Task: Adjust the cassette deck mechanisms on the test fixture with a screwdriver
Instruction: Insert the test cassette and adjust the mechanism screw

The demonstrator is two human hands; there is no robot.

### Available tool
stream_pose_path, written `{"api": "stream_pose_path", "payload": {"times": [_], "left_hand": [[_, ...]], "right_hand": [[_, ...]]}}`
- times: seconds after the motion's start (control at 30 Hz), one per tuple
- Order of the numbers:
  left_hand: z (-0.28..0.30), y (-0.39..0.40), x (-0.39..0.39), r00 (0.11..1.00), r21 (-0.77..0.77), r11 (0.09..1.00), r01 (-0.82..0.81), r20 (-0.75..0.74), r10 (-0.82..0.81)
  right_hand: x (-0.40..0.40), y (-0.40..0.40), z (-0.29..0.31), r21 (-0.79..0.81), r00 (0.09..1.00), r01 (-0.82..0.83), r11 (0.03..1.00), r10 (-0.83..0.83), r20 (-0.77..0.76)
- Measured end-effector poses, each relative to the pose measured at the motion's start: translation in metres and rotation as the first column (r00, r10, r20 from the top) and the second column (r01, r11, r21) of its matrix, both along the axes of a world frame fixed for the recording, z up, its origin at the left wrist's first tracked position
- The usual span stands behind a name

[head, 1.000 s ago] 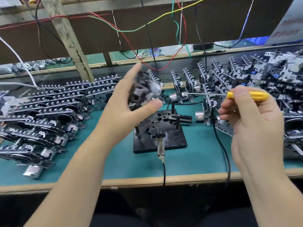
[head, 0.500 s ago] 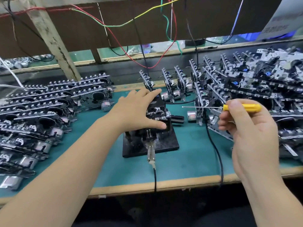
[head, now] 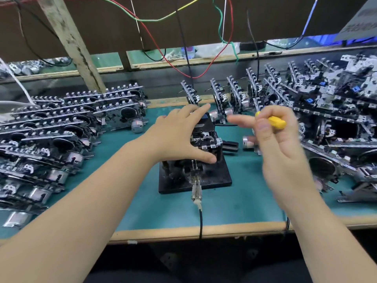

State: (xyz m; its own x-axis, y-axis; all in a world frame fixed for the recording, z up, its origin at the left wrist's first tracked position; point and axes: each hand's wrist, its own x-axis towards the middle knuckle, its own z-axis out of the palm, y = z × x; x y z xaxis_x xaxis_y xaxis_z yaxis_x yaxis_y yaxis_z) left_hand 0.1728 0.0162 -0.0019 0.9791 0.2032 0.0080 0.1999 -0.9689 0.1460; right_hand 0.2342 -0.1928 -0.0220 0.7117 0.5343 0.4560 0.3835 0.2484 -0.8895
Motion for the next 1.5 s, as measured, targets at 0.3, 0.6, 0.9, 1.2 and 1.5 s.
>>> {"api": "stream_pose_path", "payload": {"times": [0.3,0.6,0.9,1.2,1.5], "left_hand": [[-0.027,0.01,-0.073,0.955,-0.287,0.958,0.027,0.291,0.06],[-0.067,-0.025,-0.051,0.782,-0.562,0.827,-0.014,0.51,0.359],[-0.072,-0.023,-0.045,0.697,-0.596,0.802,0.039,0.591,0.406],[-0.093,-0.009,-0.037,0.635,-0.588,0.799,0.125,0.666,0.391],[-0.082,-0.016,-0.038,0.66,-0.647,0.757,0.092,0.609,0.44]], "right_hand": [[0.007,0.026,-0.015,-0.393,0.94,0.077,0.916,0.064,0.334],[0.008,0.033,-0.034,-0.265,0.948,0.001,0.964,0.084,0.308],[0.004,0.035,-0.038,-0.28,0.946,0.052,0.959,0.042,0.32],[0.02,0.045,-0.051,-0.266,0.937,0.064,0.962,0.034,0.349],[0.01,0.046,-0.059,-0.35,0.95,0.16,0.923,-0.048,0.308]]}}
